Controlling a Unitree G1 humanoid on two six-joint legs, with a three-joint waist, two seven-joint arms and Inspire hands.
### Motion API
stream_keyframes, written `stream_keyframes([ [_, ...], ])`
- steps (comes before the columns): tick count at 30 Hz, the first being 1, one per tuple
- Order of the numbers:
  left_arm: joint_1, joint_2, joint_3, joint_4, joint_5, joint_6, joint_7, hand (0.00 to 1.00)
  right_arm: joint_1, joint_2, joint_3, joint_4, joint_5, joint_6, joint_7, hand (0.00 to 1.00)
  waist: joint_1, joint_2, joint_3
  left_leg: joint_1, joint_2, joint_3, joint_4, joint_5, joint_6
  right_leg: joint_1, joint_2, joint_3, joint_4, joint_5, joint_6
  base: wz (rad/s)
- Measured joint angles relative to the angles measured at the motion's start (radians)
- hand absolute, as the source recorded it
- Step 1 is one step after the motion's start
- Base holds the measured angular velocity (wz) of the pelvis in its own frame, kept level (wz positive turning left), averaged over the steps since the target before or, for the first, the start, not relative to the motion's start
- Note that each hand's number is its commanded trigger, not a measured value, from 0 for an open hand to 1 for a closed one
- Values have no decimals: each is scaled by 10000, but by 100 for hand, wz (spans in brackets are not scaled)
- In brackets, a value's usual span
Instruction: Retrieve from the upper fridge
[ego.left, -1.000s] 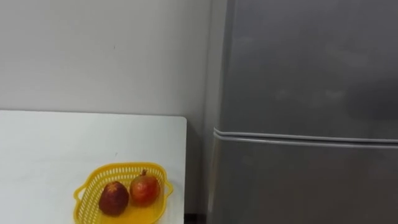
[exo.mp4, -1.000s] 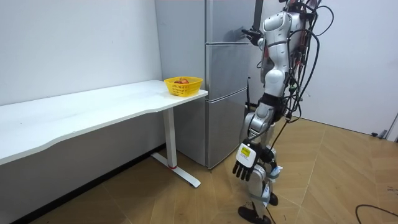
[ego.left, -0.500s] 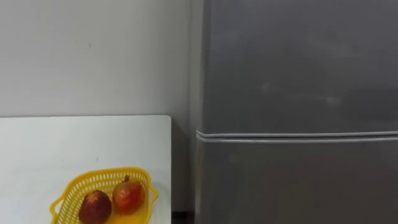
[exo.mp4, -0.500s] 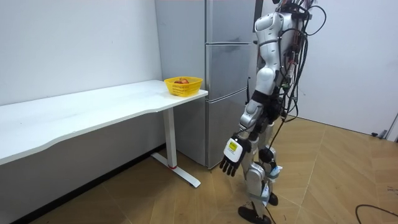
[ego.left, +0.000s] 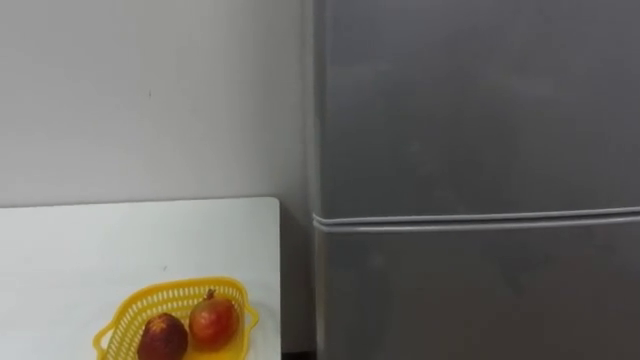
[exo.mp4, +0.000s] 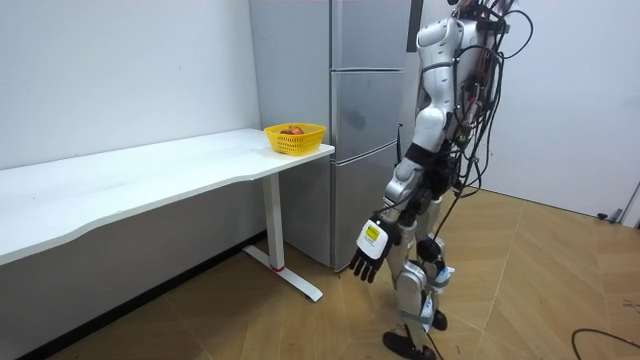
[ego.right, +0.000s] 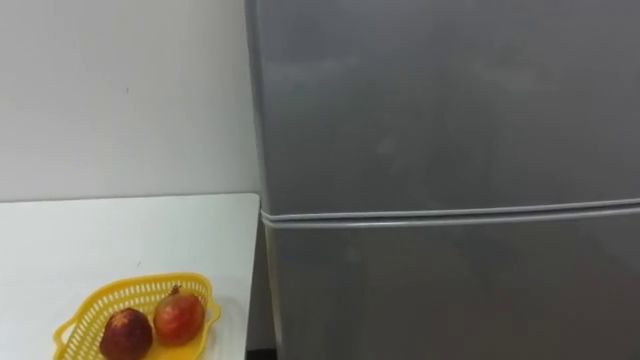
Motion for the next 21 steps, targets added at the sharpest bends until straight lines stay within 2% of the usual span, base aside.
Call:
stream_keyframes([
  [2, 81, -32, 254, -16, 18, 13, 15, 0, 0, 47, 178, 1475, 9, 58, 271, 0, 31, 22, 3, 93, -21, -136, -5, 0, 0, 145, -13, -57, -37, -26, 16, 9],
  [7, 187, -126, 401, -96, 8, 164, -56, 0, 60, 241, 205, 2929, -1, 322, 976, 0, 15, 3, 23, 83, -50, -155, -10, 0, 0, 155, -53, -117, -16, -78, 37, 4],
  [10, 173, -150, 398, -116, 0, 156, -20, 0, -24, 228, 760, 3977, -12, 331, 1537, 0, 82, 0, 52, 115, -66, -144, -10, 0, 1, 194, -64, -89, -15, -85, 49, -1],
  [15, 136, -158, 381, -57, -50, 218, -6, 0, -133, 376, 1048, 5156, -112, 841, 2166, 0, 115, -27, 66, 140, -114, -388, -9, -13, 16, 260, -95, -169, -47, -137, 76, 6],
  [18, 130, -160, 393, -3, 10, 459, -174, 0, -171, 430, 1122, 5768, -490, 1127, 2666, 0, 169, -27, 66, 173, -118, -399, -12, -13, 16, 275, -106, -237, -42, -159, 81, 4],
  [21, 134, -190, 336, 4, 6, 694, -305, 0, -214, 435, 1629, 6190, -1097, 1420, 3236, 0, 290, -38, 75, 179, -110, -400, -15, -13, 16, 339, -98, -272, -65, -158, 76, 1],
])
